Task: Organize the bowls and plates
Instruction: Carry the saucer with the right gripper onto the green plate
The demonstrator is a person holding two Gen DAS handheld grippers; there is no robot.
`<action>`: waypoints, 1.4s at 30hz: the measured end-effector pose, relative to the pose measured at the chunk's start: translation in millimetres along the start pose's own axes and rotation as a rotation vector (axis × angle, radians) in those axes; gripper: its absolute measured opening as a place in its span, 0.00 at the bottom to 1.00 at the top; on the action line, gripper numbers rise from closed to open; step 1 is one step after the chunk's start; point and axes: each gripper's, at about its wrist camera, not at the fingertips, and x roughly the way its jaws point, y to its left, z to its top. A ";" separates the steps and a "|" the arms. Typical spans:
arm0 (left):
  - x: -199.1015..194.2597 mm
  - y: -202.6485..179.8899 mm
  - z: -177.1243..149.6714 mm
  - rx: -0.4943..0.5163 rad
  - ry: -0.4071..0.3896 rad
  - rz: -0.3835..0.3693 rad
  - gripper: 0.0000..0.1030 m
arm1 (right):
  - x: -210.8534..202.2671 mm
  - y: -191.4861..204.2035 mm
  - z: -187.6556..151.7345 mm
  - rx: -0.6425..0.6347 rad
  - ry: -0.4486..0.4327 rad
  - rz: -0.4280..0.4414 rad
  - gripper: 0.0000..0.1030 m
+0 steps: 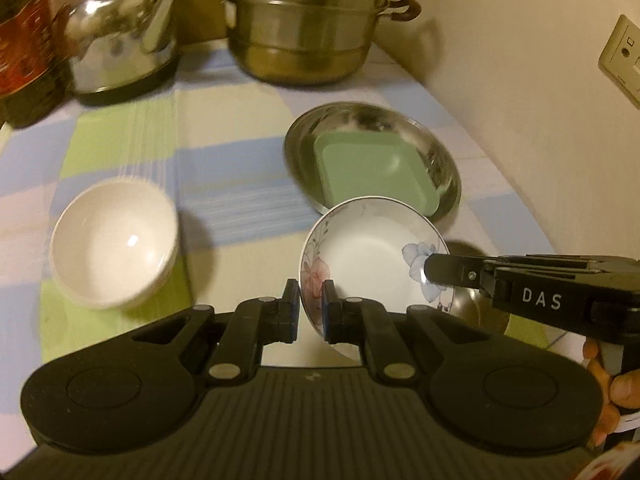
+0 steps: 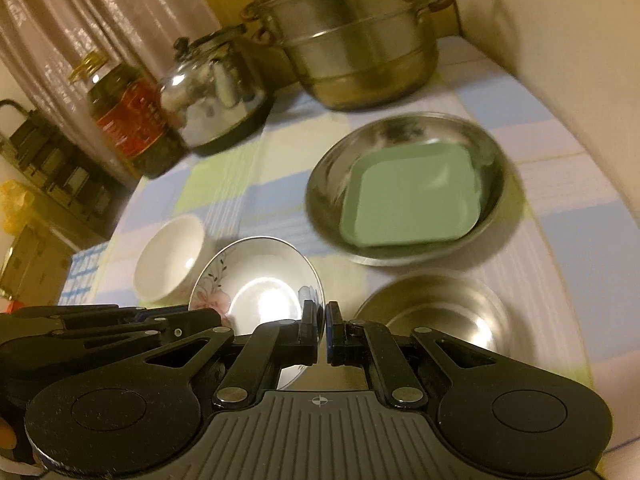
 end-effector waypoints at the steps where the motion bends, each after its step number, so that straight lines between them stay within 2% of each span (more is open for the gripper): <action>1: 4.3 -2.4 6.6 0.007 -0.003 -0.007 0.09 | 0.7 -3.8 4.3 0.007 -0.006 -0.008 0.04; 8: 33.5 -17.0 42.6 0.051 -0.009 -0.061 0.09 | 3.7 -29.0 30.5 0.047 -0.049 -0.067 0.04; 18: 77.3 -29.1 77.9 0.088 0.007 -0.082 0.09 | 22.7 -54.9 56.9 0.102 -0.078 -0.133 0.04; 33: 142.9 -33.9 103.8 0.084 0.092 -0.060 0.10 | 75.2 -89.1 83.3 0.129 -0.033 -0.183 0.04; 42: 166.3 -24.8 108.1 0.074 0.128 -0.043 0.10 | 97.2 -98.1 87.0 0.142 0.004 -0.183 0.04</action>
